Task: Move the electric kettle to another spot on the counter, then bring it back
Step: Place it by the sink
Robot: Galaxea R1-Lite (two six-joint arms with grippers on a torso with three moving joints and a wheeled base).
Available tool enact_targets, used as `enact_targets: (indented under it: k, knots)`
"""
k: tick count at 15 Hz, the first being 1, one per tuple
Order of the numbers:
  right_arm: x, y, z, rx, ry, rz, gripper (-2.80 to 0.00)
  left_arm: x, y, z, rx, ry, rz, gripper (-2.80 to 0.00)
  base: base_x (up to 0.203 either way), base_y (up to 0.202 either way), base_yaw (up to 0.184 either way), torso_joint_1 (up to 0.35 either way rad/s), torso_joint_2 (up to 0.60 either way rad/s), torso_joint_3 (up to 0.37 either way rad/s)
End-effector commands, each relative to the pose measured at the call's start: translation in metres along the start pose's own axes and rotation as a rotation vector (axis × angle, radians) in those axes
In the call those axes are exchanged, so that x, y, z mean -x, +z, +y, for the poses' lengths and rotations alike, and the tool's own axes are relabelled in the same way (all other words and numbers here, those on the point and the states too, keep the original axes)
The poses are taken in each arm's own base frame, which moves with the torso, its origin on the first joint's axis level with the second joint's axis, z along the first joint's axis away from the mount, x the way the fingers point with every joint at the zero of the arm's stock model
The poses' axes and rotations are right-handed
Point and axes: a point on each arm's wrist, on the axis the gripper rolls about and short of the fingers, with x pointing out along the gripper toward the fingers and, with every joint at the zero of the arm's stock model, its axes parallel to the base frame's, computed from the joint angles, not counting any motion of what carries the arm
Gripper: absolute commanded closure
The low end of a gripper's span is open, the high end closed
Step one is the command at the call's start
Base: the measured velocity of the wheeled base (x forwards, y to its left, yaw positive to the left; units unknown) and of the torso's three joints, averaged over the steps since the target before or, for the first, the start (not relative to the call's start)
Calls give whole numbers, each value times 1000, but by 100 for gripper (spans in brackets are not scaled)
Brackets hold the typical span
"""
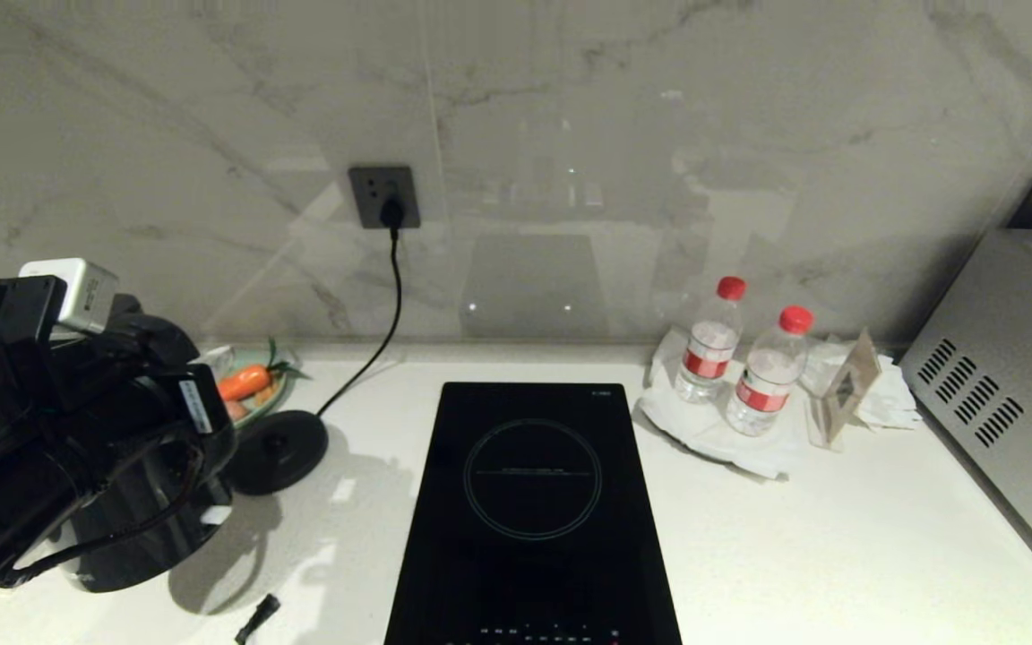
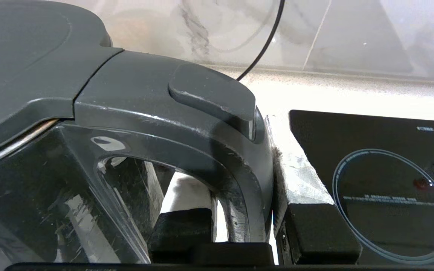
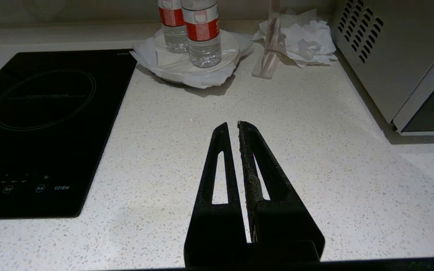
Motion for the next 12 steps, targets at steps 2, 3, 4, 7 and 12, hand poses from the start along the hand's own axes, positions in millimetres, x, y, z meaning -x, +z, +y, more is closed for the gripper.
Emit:
enact_targets:
  k: [2, 3, 4, 7, 12]
  knots:
    - [0, 0, 0, 1, 0, 0, 0, 1, 0, 0, 1, 0, -3, 0, 0, 0, 0, -1, 1, 203]
    - [0, 0, 0, 0, 0, 0, 0, 0, -2, 0, 1, 1, 3, 0, 0, 0, 0, 1, -2, 204]
    - [0, 0, 0, 0, 0, 0, 0, 0, -3, 0, 4, 1, 9, 0, 0, 0, 0, 2, 2, 200]
    - [0, 0, 0, 0, 0, 0, 0, 0, -5, 0, 14, 0, 18, 0, 0, 0, 0, -1, 1, 198]
    - [0, 0, 0, 0, 0, 0, 0, 6, -24, -1, 12, -17, 67, 0, 0, 0, 0, 1, -1, 92]
